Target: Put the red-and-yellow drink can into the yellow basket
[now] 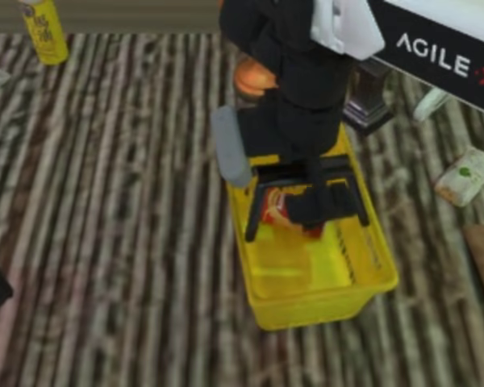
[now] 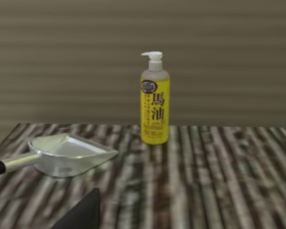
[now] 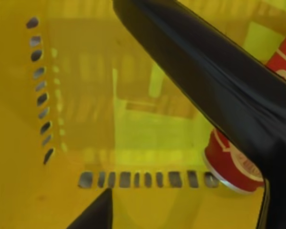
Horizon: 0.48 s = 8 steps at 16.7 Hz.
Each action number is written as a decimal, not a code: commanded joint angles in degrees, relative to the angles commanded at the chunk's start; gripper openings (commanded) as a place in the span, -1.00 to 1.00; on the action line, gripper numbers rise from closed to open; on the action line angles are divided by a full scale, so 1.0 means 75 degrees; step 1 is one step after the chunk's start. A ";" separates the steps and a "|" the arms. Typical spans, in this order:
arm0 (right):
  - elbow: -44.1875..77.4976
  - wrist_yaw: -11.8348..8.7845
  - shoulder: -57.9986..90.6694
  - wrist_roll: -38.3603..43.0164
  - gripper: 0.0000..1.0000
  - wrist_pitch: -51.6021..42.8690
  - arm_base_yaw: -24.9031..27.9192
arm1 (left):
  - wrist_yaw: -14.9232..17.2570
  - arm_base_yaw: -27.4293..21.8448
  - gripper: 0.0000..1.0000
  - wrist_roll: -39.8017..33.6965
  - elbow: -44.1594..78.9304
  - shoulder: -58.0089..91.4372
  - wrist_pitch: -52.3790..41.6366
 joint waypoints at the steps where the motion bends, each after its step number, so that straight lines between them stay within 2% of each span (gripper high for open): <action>1: 0.0000 0.0000 0.0000 0.0000 0.40 0.0000 0.0000 | 0.0000 0.0000 1.00 0.0000 0.0000 0.0000 0.0000; 8: 0.0000 0.0000 0.0000 0.0000 -0.66 0.0000 0.0000 | 0.0000 0.0000 1.00 0.0000 0.0000 0.0000 0.0000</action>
